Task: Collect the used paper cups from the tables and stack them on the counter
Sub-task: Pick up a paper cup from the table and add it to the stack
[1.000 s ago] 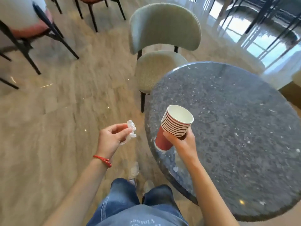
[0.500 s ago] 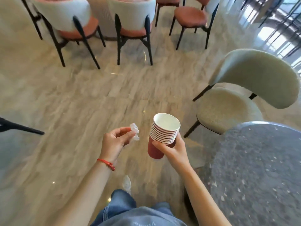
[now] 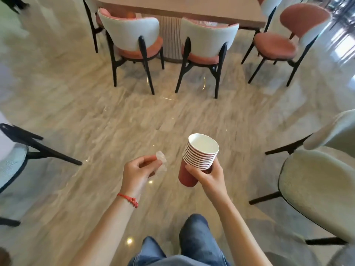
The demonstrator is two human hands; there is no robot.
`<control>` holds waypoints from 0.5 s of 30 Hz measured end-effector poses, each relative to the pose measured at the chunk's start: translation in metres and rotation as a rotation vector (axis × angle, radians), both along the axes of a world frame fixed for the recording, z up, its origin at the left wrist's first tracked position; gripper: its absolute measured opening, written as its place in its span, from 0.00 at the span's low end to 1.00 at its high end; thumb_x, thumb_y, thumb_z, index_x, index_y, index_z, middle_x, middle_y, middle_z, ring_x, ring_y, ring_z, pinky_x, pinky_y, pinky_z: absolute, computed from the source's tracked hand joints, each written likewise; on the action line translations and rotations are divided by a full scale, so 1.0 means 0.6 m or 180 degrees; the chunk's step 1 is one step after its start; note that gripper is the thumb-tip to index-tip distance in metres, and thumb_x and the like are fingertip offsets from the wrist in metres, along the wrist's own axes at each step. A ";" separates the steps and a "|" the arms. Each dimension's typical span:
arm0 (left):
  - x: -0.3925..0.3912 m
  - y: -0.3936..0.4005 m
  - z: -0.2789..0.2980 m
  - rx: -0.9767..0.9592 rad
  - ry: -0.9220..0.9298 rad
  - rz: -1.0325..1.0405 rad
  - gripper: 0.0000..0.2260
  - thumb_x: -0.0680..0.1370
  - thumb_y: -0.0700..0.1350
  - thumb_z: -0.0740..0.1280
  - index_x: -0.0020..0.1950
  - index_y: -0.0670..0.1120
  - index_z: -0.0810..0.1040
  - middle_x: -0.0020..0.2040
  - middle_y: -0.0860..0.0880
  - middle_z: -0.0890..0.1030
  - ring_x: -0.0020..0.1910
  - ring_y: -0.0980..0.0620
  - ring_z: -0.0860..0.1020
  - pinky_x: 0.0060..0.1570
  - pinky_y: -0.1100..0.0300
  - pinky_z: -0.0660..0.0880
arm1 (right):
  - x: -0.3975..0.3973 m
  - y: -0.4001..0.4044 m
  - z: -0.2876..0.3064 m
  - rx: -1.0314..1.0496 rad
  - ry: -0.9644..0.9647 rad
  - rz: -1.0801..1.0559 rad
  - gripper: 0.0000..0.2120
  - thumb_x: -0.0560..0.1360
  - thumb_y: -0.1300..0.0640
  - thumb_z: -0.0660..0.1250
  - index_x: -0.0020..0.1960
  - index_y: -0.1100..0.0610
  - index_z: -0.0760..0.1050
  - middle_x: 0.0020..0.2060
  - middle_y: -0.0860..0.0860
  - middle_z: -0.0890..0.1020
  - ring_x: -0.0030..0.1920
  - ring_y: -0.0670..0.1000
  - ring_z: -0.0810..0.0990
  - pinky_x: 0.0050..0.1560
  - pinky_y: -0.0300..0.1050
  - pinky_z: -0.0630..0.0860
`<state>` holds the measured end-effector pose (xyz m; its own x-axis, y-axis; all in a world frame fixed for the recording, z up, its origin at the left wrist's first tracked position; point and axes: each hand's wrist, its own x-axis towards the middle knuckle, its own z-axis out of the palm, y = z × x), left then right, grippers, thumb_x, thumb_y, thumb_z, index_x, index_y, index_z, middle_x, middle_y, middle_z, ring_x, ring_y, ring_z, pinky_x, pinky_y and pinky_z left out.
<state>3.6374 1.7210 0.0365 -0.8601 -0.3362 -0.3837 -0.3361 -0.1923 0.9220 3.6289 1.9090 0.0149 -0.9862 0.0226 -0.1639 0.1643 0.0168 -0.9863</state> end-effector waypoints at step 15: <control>-0.380 -0.111 -0.064 -0.0252 0.0084 0.0511 0.05 0.69 0.36 0.73 0.40 0.46 0.83 0.31 0.52 0.84 0.31 0.59 0.81 0.32 0.69 0.76 | -0.454 -0.113 -0.057 0.0057 0.0105 0.0699 0.28 0.58 0.47 0.77 0.56 0.48 0.73 0.47 0.43 0.83 0.49 0.42 0.81 0.46 0.35 0.77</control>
<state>3.4094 1.6544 -0.0018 -0.8023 -0.4982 -0.3287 -0.2825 -0.1681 0.9444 3.3567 1.8414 -0.0192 -0.9726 -0.1909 -0.1329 0.1224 0.0661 -0.9903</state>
